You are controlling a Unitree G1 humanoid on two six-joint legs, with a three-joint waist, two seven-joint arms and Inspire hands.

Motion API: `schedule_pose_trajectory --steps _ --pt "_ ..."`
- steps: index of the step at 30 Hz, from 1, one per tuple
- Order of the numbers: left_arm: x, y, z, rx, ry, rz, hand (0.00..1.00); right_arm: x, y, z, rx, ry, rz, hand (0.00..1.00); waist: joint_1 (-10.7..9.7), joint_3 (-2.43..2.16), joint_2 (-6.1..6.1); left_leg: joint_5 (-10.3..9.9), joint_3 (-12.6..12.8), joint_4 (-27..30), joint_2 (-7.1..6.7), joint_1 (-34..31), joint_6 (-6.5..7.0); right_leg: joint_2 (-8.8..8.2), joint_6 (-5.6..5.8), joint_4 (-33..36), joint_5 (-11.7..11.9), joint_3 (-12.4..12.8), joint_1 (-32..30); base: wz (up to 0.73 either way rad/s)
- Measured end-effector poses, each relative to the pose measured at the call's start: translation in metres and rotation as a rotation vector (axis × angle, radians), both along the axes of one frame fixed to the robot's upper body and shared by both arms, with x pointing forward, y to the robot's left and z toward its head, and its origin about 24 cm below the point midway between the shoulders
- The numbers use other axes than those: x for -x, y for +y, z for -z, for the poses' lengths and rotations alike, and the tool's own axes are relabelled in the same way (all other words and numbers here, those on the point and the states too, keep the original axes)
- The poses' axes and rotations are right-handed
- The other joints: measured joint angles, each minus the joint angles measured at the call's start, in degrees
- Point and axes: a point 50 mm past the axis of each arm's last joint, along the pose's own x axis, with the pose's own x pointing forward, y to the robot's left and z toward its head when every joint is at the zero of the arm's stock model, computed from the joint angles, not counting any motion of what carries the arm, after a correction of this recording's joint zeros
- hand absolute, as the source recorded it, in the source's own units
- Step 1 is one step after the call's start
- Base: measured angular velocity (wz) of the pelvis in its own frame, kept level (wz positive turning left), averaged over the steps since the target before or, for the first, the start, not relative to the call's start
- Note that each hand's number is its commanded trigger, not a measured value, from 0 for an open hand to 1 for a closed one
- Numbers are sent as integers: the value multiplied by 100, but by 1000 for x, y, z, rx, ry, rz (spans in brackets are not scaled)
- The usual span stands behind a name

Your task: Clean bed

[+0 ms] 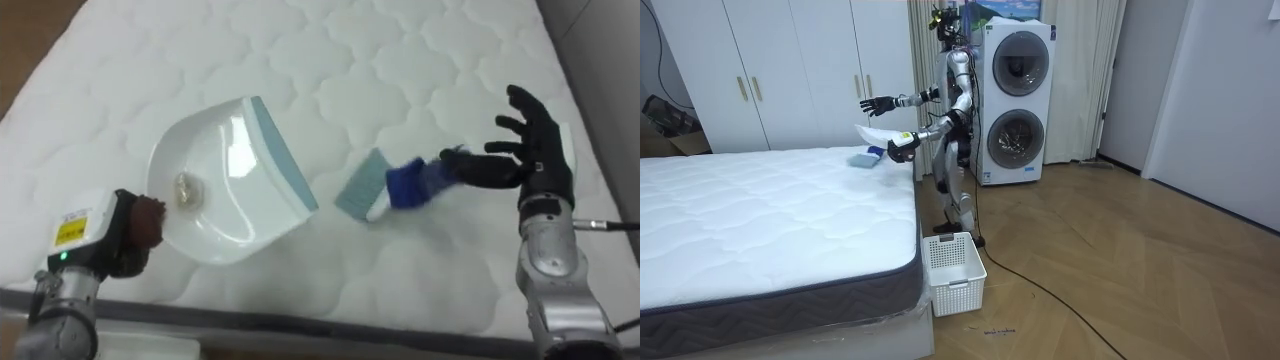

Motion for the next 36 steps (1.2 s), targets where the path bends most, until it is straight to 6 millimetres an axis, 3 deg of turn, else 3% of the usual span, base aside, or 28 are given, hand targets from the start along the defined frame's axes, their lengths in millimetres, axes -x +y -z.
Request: schedule_pose_trajectory --steps 4,7,9,10,14,16,21,25,29,31,32,33,34,35,36 --pt "-2 -3 -1 24 6 -2 100 1 5 5 -8 17 -3 0 48 -9 33 2 -139 -3 -2 54 5 5 31 -163 50 -119 199 19" --pt "-3 0 -3 31 0 -23 100 -1 12 0 -24 -11 -20 0 58 27 100 1 -239 38 -1 46 6 -19 45 -97 40 -87 221 21" --pt "-2 -1 -6 46 -10 -24 100 -2 16 -4 -14 -38 -22 0 31 69 182 2 -475 47 -46 -15 8 -29 101 -74 3 -12 280 45" --pt "-2 -1 -7 49 -13 -24 100 -1 16 -5 0 -39 -20 0 3 73 190 7 -560 47 -67 -28 16 -27 121 -80 -20 55 304 71" --pt "-4 -2 -10 56 -24 -22 100 2 14 -10 84 -63 8 0 -170 58 176 64 -1290 202 -247 -287 -21 -41 230 -46 -283 381 439 95" --pt "-5 -3 -14 61 -36 -13 100 2 15 -16 89 -89 7 0 -135 62 152 108 -1557 230 -301 -385 -69 -48 224 -13 -375 381 462 83" --pt "0 -3 -13 78 -35 -15 100 4 17 -22 89 -121 4 0 165 54 87 176 -2036 286 -344 -434 -180 -19 172 -91 -542 193 728 64" --pt "5 -6 -8 95 -20 -24 100 3 19 -27 104 -154 11 0 389 60 54 231 -2280 458 -348 -679 -274 63 132 -63 -594 177 720 68" --pt "5 -11 -6 113 -17 -25 100 5 20 -27 161 -155 19 0 363 71 37 464 -2302 523 -368 -991 -401 92 -4 -75 -725 -284 882 122" --pt "4 -11 -7 114 -22 -24 100 6 19 -28 190 -169 34 0 309 97 -5 735 -2158 363 -392 -1103 -435 97 -62 -102 -809 -299 919 144" --pt "1 -12 -9 117 -33 -23 100 9 18 -28 196 -183 44 0 278 126 -60 1007 -1638 163 -322 -1191 -412 58 -130 -157 -856 -499 878 153" --pt "-2 -13 -10 129 -43 -26 100 10 18 -27 194 -185 52 0 222 154 -94 1081 -661 323 -171 -1370 -260 -85 -213 -168 -893 -1004 830 154" --pt "-2 -14 -10 134 -46 -26 100 11 18 -25 190 -180 54 0 190 175 -117 945 -229 620 -65 -1446 -100 -92 -242 -160 -912 -1180 829 141" --pt "-3 -14 -9 142 -46 -21 100 14 20 -21 179 -165 50 0 182 173 -112 656 498 1118 115 -1453 57 -81 -282 -164 -939 -1469 849 131" --pt "-5 -14 -9 161 -49 -24 100 13 21 -21 175 -161 34 0 153 203 -83 395 917 1442 313 -1426 59 -35 -321 -166 -962 -1760 848 124"
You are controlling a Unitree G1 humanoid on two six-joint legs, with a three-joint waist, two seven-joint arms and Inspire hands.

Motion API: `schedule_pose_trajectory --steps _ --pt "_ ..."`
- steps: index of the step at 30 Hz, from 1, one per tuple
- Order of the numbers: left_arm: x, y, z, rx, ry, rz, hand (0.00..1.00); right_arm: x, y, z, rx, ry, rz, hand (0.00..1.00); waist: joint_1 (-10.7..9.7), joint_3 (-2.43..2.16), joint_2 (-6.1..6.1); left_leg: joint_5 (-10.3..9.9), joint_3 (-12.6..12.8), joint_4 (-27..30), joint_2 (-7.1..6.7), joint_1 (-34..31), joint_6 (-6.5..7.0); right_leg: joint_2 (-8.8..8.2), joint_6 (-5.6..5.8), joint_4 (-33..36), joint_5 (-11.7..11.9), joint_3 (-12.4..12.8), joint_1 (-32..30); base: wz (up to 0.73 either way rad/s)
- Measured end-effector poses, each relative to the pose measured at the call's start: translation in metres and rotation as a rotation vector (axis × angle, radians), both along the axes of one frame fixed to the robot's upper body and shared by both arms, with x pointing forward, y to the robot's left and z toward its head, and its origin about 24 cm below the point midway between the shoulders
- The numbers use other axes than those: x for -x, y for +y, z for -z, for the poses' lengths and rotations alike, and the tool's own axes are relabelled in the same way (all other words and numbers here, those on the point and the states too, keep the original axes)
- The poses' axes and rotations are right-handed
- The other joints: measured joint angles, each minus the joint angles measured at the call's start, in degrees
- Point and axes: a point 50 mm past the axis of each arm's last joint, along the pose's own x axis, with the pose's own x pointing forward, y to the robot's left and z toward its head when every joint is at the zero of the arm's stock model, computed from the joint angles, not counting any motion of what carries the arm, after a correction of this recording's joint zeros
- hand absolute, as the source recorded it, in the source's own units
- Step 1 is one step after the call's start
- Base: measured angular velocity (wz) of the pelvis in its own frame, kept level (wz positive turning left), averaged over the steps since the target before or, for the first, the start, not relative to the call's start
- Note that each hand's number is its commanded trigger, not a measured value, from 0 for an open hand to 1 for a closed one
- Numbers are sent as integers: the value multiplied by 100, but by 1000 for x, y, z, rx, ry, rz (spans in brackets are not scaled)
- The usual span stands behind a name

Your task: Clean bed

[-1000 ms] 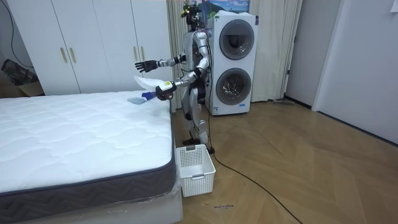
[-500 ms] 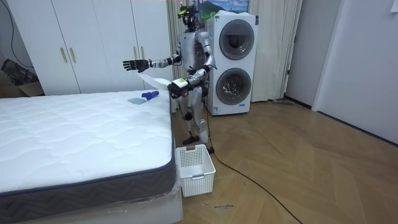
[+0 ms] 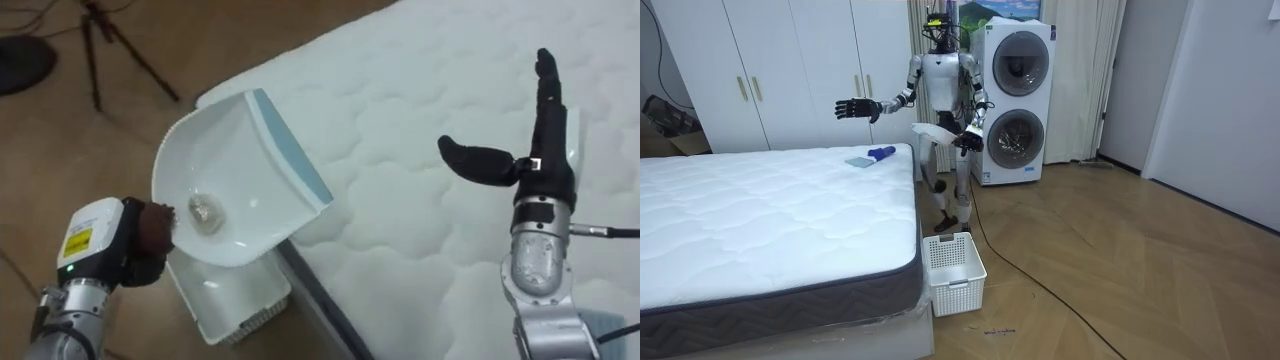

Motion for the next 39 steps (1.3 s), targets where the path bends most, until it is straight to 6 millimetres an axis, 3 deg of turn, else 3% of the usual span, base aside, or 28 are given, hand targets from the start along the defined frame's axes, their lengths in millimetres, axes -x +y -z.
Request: schedule_pose_trajectory --steps 2,3,5,6,8,12,15,20,22,23,24,25,26,27,28,29,32,35,39 --pt "-1 1 1 29 4 -15 100 -2 1 -1 -10 2 -18 0 -86 34 30 -252 268 230 219 -20 -59 54 -41 58 -48 -347 -79 111" --pt "0 1 3 41 12 -25 100 -3 2 -1 -19 7 -34 0 -156 38 63 -296 360 231 262 -129 -88 59 -41 144 -105 -554 -125 100" --pt "-1 2 3 46 14 -37 100 -3 4 1 -23 22 -53 0 -221 33 80 -294 385 97 228 -269 -71 43 -39 319 -183 -649 -213 88" --pt "-1 2 3 43 15 -42 100 -3 6 3 -34 31 -59 0 -254 31 81 -236 381 -38 173 -285 29 42 -44 357 -188 -580 -243 78" --pt "-2 1 4 47 16 -43 100 -3 9 6 -57 41 -69 0 -285 17 108 -170 380 -169 103 -251 102 30 -42 355 -187 -495 -237 57" --pt "-2 0 4 58 10 -51 100 -3 16 11 -67 68 -116 0 -129 -20 149 -11 343 -462 -48 -133 95 -36 -41 385 -186 -330 -259 13" --pt "-2 0 4 65 11 -56 100 -3 20 19 -66 105 -137 0 -53 -53 157 0 342 -502 -52 -111 83 -38 -40 399 -183 -312 -262 0" --pt "-1 2 7 68 25 -61 100 -1 30 35 -80 177 -170 0 38 -56 152 -1 348 -595 -86 -55 82 -142 -39 752 -183 -314 -310 6" --pt "-4 0 5 71 13 -51 100 -1 32 36 -75 184 -178 0 14 -59 155 2 207 -600 -174 -63 87 -211 -37 993 -183 -315 -348 44" --pt "-6 -1 5 73 13 -42 100 1 31 40 -76 200 -173 0 -22 -61 157 28 -29 -637 -220 -20 126 -304 -22 1307 -186 -298 -390 77" --pt "-7 -1 6 72 19 -37 100 3 30 43 -75 213 -169 0 -144 -52 205 37 -356 -638 -282 25 140 -383 161 1840 -179 32 -677 82" --pt "-7 0 8 70 28 -37 100 5 30 45 -76 220 -169 0 -180 -62 257 37 -528 -633 -297 17 139 -294 232 1891 -195 468 -811 81" --pt "-7 1 9 65 41 -38 100 6 31 46 -76 226 -172 0 -210 -56 309 56 -797 -635 -347 1 117 -154 282 1697 -234 1259 -1091 84" --pt "-7 3 10 59 49 -36 100 8 31 47 -74 231 -172 0 -306 -52 336 73 -1030 -585 -439 -67 100 -191 375 1384 -134 1756 -1360 96" --pt "-7 3 11 55 52 -34 100 9 31 48 -72 233 -171 0 -392 -56 328 74 -1142 -518 -499 -121 95 -249 459 1150 88 1982 -1442 127" --pt "-5 3 14 53 70 -30 100 12 29 52 -62 248 -161 0 -552 -75 377 61 -1380 -419 -564 -193 79 -316 442 1168 366 2084 -1474 106" --pt "-4 5 17 48 87 -35 100 14 28 55 -25 264 -165 0 -545 -81 478 113 -1498 -409 -558 -420 -17 -198 369 1078 297 1946 -1473 56" --pt "-4 8 19 41 102 -42 100 15 27 59 -10 288 -168 0 -527 -73 482 148 -1502 -409 -527 -582 -64 -197 325 1093 238 1813 -1556 34" --pt "-14 11 19 33 111 -51 100 11 26 63 -5 308 -176 0 -535 -11 414 150 -1388 -249 -457 -854 -65 -185 317 1191 167 1821 -1759 21"
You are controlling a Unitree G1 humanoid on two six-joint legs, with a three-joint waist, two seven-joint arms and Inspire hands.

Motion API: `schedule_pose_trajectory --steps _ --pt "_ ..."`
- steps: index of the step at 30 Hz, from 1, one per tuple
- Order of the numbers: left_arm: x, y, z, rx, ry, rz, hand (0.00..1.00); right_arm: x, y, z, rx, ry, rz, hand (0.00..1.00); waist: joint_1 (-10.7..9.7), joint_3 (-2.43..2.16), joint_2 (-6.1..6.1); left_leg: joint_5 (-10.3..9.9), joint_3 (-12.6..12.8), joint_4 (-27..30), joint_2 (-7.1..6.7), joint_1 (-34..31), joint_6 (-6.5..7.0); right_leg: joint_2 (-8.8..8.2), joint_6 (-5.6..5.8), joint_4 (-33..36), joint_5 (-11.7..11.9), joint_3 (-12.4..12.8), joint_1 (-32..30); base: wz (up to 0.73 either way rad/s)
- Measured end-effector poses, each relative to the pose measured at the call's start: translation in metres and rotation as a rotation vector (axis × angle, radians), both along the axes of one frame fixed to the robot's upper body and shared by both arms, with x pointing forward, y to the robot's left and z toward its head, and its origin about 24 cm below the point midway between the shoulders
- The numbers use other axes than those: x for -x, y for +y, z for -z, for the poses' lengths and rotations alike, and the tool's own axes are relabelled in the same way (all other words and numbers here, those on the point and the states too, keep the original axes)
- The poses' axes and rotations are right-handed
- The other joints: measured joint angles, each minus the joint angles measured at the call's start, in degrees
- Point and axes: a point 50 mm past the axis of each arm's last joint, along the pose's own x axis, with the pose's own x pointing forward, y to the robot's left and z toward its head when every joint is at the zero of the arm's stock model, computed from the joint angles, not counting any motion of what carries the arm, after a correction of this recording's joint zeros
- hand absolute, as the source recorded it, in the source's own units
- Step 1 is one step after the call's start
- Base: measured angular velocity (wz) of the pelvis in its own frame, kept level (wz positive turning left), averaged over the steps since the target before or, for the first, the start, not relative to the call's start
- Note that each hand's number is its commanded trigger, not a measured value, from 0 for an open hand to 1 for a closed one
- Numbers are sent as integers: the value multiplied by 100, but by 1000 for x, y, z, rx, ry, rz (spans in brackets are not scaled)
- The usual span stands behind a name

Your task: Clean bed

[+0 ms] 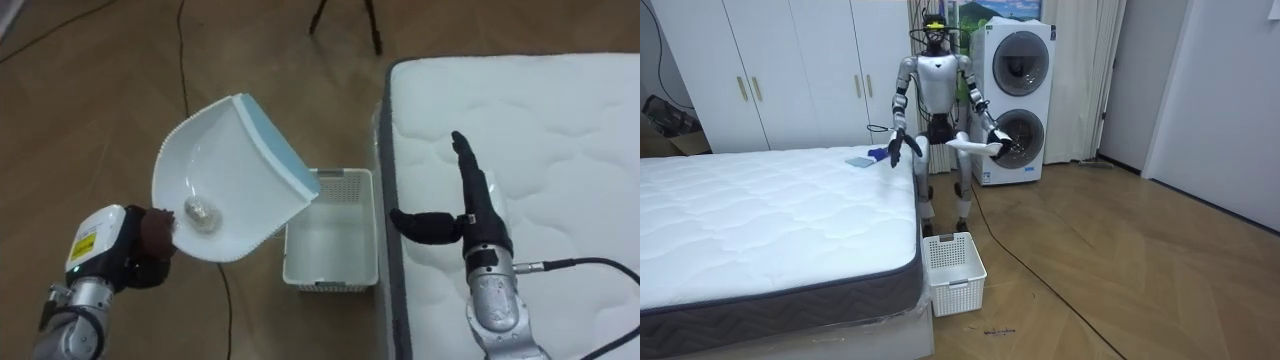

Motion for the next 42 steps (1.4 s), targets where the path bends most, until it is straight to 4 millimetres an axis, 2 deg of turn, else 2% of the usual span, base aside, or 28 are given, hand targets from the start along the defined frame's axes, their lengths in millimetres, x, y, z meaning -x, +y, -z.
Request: schedule_pose_trajectory --steps 2,5,7,10,11,13,16,18,19,21,22,23,26,27,32,37,40,42 --pt "-5 3 2 12 15 -18 100 -2 -4 5 2 26 14 0 -8 26 -21 -9 47 138 34 -238 10 5 -3 142 -5 57 -210 12" --pt "-14 13 -2 -25 21 -24 100 -3 -5 8 21 44 12 0 -31 102 -26 -41 48 352 14 -603 22 -3 7 461 -97 186 -613 6" --pt "-18 19 -6 -45 14 -28 100 -2 -7 11 37 61 12 0 -65 135 -4 -44 46 435 0 -792 26 -9 5 612 -139 217 -812 10" --pt "-24 27 -10 -79 12 -35 100 0 -7 17 64 90 2 0 -123 156 32 -22 42 500 -35 -1086 27 -33 -22 828 -213 244 -1117 16" --pt "-26 31 -12 -92 15 -39 100 1 -7 17 78 95 -3 0 -196 184 87 -12 -9 552 -80 -1196 25 -43 -22 848 -242 221 -1206 23" --pt "-28 37 -15 -120 16 -35 100 1 -6 18 96 98 -12 0 -307 205 147 35 -42 546 -139 -1320 40 -113 -11 930 -270 188 -1345 21" --pt "-28 47 -19 -165 25 -31 100 2 -8 18 130 106 -24 0 -440 209 344 99 -51 552 -202 -1502 77 -207 3 1004 -274 130 -1525 14" --pt "-27 57 -22 -225 49 -18 100 8 -14 21 146 131 -16 0 -546 206 519 119 23 508 -224 -1512 110 -281 36 1042 -309 96 -1538 16" --pt "-28 59 -24 -245 51 -11 100 9 -15 22 151 133 -15 0 -557 203 545 125 28 490 -254 -1514 118 -313 41 1095 -328 107 -1571 21" --pt "-31 69 -32 -316 58 10 100 12 -18 19 192 119 -26 0 -663 200 693 165 57 399 -392 -1538 144 -452 71 1217 -439 127 -1677 19" --pt "-31 73 -34 -331 62 9 100 11 -19 18 207 112 -31 0 -704 196 752 172 112 385 -392 -1551 155 -479 75 1239 -452 123 -1701 16" --pt "-30 80 -39 -367 66 16 100 11 -20 15 224 99 -37 0 -740 162 845 193 296 342 -360 -1593 189 -512 79 1272 -468 143 -1782 5" --pt "-31 96 -49 -455 101 9 100 11 -18 9 245 71 -58 0 -836 159 1025 227 540 241 -322 -1591 231 -599 76 1336 -484 219 -1919 -7" --pt "-31 102 -53 -474 105 -5 100 9 -17 6 249 58 -66 0 -832 168 1061 227 724 236 -286 -1589 232 -598 81 1409 -489 311 -1987 -17" --pt "-42 108 -66 -528 110 -15 100 7 -14 2 253 41 -89 0 -929 182 1197 226 771 232 -290 -1596 232 -602 68 1513 -542 379 -2062 -3" --pt "-41 105 -62 -532 157 16 100 6 -11 0 251 35 -112 0 -1009 182 1315 230 836 237 -284 -1523 219 -603 29 1617 -622 458 -2065 0" --pt "-40 106 -60 -549 195 25 100 5 -13 -4 260 32 -126 0 -1022 182 1432 237 854 243 -256 -1515 206 -582 18 1619 -629 471 -2067 0" --pt "-39 111 -64 -592 204 28 100 4 -13 -5 265 29 -133 0 -1042 184 1467 229 1107 255 -169 -1498 221 -581 19 1635 -631 484 -2078 0"
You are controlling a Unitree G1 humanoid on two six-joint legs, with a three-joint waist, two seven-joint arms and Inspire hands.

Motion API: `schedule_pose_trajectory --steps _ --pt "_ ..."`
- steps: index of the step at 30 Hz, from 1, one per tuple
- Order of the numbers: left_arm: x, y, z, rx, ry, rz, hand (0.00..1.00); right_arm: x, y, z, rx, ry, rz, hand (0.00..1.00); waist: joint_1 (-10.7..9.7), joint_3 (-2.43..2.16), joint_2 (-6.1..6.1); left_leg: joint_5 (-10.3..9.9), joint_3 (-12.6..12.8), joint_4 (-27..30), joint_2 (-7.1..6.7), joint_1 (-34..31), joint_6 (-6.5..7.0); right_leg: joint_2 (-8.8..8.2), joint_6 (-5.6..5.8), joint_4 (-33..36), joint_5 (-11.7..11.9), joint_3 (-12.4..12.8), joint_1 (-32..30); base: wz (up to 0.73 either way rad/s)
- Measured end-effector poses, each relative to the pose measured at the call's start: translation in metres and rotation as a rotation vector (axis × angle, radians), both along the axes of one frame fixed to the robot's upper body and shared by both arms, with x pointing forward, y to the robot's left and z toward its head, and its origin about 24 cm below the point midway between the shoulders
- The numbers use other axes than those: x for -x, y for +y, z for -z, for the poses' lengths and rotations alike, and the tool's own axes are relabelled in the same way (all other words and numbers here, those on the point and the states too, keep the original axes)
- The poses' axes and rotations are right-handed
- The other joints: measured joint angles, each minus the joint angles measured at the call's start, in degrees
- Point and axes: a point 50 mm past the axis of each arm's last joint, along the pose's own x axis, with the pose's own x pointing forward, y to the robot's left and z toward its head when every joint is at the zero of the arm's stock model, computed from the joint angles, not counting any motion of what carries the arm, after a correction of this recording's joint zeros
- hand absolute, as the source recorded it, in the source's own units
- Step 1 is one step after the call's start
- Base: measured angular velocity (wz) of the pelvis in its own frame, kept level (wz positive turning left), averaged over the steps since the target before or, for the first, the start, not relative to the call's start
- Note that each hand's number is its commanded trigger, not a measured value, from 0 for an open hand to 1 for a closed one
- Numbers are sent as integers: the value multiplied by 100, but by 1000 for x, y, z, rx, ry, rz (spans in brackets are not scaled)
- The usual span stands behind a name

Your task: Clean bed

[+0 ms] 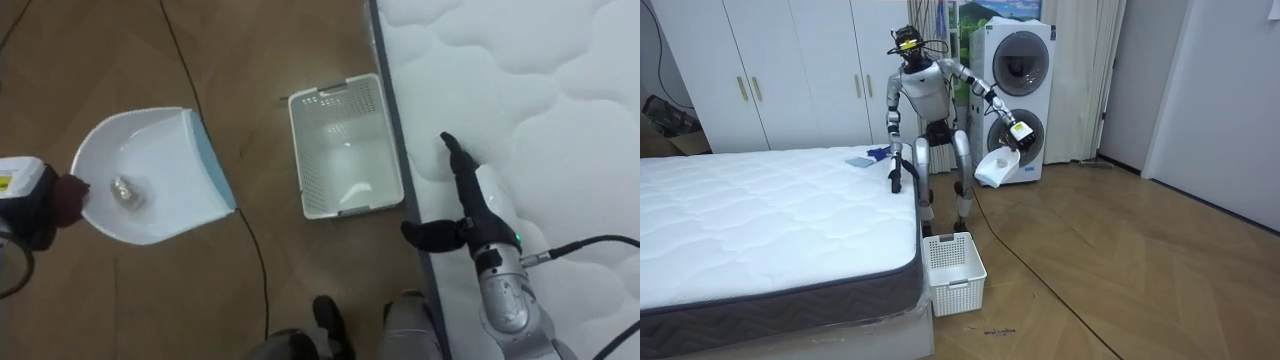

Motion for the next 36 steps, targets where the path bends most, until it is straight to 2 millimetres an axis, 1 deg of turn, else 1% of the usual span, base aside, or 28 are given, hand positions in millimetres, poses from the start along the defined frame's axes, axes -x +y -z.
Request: schedule_pose_trajectory --steps 4,6,8,11,14,19,22,24,26,27,36 --pt "1 9 -6 -42 11 -14 100 -1 0 -1 -1 -1 -9 0 -38 6 -10 -22 132 53 -2 0 31 -42 9 128 -37 73 -72 -2" --pt "1 15 -12 -61 12 -22 100 -2 2 -4 -6 -9 -23 0 -100 20 -26 -65 195 158 -15 -46 48 -86 8 294 -114 133 -161 0" --pt "-4 14 -16 -82 3 -11 100 -3 3 -4 -7 -11 -26 0 -113 26 -33 -77 209 212 -18 -71 46 -98 5 376 -147 163 -200 2" --pt "-12 12 -24 -117 1 16 100 -5 3 -6 -8 -13 -36 0 -113 57 -69 -105 258 312 -11 -106 52 -103 0 507 -199 238 -270 -1" --pt "-18 10 -30 -182 39 67 100 -6 4 -8 -31 -21 -38 0 -107 57 -67 -140 312 382 3 -129 61 -101 4 584 -219 294 -324 -7" --pt "-25 6 -35 -212 46 94 100 -7 5 -9 -37 -29 -47 0 -123 72 -37 -147 346 386 8 -124 64 -96 2 599 -222 323 -342 -2" --pt "-26 5 -35 -214 50 98 100 -7 5 -10 -45 -30 -57 0 -135 79 -23 -172 373 397 35 -124 56 -74 -1 592 -225 337 -345 -4" --pt "-26 6 -36 -216 50 94 100 -7 5 -11 -49 -34 -59 0 -135 89 -2 -220 485 457 112 -129 71 -42 -3 586 -227 343 -343 -7" --pt "-26 7 -36 -221 51 86 100 -7 6 -12 -49 -37 -62 0 -133 89 -2 -259 509 501 139 -129 75 -22 0 586 -229 357 -337 -9" --pt "-26 8 -36 -225 49 78 100 -7 6 -12 -50 -37 -64 0 -133 89 -1 -285 544 537 174 -129 84 -8 2 589 -230 366 -335 -8" --pt "-33 6 -43 -224 53 67 100 -6 5 -11 -54 -32 -59 0 -136 92 10 -311 640 598 201 -106 102 -21 -1 672 -266 388 -327 -1"
